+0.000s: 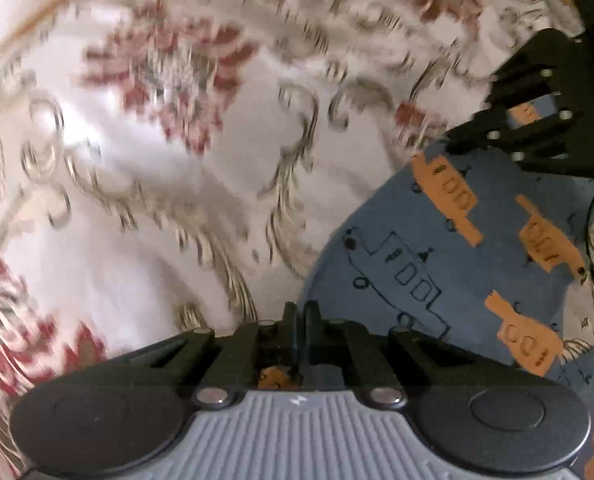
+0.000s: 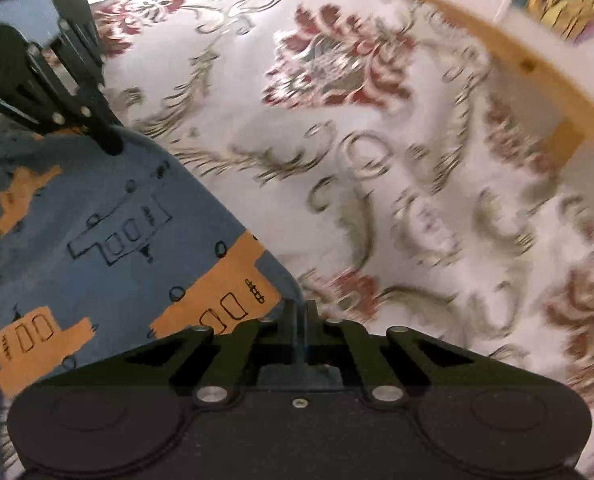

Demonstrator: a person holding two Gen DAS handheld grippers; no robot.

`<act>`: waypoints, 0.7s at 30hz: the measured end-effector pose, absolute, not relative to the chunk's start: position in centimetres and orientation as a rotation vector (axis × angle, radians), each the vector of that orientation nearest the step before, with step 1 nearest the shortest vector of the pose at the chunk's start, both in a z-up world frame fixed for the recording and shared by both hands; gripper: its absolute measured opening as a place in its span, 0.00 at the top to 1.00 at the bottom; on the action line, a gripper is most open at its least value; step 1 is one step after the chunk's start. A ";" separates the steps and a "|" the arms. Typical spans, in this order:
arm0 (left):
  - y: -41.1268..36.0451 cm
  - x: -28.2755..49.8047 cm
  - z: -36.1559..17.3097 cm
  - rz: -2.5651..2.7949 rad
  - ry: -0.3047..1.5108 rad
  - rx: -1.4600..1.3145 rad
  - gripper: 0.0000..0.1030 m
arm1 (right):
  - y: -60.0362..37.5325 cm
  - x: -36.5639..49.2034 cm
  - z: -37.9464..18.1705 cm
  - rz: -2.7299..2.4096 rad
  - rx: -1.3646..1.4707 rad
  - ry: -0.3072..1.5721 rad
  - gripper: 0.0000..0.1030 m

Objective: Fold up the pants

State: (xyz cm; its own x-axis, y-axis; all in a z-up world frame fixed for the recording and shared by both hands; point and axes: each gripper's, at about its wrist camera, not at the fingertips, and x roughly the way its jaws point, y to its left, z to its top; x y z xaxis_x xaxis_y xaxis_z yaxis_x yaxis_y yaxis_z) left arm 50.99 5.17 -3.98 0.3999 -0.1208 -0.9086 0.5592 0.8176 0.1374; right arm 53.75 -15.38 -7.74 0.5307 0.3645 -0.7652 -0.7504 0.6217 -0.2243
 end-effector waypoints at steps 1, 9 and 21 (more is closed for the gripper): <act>5.1 51.1 -3.8 -0.446 1.063 0.471 0.97 | -15.3 54.1 -7.7 0.699 -0.597 0.735 0.99; 7.6 54.7 -6.1 -0.460 1.145 0.361 0.68 | -14.1 55.8 -9.8 0.661 -0.545 0.791 0.76; 14.4 51.5 0.0 -0.614 1.178 0.379 0.36 | -7.2 57.6 -7.0 1.004 -0.507 0.768 0.19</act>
State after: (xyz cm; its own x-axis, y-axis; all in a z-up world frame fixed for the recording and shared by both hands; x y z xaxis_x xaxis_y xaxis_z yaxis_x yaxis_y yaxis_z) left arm 51.51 14.45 -0.02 0.2491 -0.2468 -0.9365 0.6265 0.7785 -0.0385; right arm 57.63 -7.24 -7.01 0.3174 0.5545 -0.7693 -0.8874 0.4598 -0.0347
